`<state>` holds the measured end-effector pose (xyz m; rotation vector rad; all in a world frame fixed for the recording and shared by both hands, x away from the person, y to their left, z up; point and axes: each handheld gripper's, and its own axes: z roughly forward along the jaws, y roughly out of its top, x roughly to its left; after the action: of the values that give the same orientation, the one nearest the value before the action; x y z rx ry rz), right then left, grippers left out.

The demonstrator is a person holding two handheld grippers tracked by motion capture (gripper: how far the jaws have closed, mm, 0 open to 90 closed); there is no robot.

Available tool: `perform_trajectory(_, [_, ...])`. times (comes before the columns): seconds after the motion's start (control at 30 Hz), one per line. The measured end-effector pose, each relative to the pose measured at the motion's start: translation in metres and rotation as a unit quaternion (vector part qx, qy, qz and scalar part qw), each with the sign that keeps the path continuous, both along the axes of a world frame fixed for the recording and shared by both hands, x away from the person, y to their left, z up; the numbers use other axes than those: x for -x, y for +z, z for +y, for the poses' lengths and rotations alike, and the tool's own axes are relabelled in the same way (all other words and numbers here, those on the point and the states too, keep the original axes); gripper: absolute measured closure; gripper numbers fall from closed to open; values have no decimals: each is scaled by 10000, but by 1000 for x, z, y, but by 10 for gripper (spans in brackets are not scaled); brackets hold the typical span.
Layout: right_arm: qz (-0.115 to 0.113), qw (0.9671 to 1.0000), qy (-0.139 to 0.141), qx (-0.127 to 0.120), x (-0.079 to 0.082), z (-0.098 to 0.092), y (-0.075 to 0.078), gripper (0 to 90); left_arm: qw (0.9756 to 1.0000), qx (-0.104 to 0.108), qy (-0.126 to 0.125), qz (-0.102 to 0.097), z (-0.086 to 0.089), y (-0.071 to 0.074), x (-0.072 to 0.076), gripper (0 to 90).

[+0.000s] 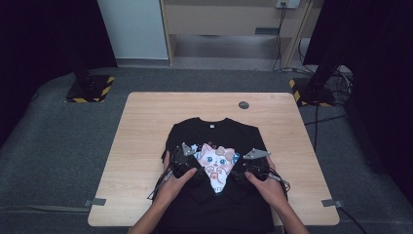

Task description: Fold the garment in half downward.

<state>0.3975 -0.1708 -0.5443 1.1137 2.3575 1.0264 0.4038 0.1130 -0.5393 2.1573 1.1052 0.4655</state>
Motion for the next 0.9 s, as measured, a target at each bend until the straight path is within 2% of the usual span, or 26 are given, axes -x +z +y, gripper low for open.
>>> perform_trajectory(0.17, [2,10000,5,5,11,0,0,46,10000,16,-63,-7,1,0,12,0])
perform_trajectory(0.47, [151,9997,149,127,21,0,3,42,9997,0,-229,22,4,0,25,0])
perform_trajectory(0.57, [220,9993,239,163,20,0,9,42,9995,-2,-298,35,6,4,25,15])
perform_trajectory(0.73, [159,9993,313,85,12,0,30,43,9994,-49,-324,-62,10,17,17,13])
perform_trajectory(0.8, [213,9994,260,-24,8,2,28,45,9997,-45,-258,-29,11,18,11,13])
perform_trajectory(0.9, [267,9994,212,66,3,9,14,47,9998,-71,-160,12,13,11,3,15])
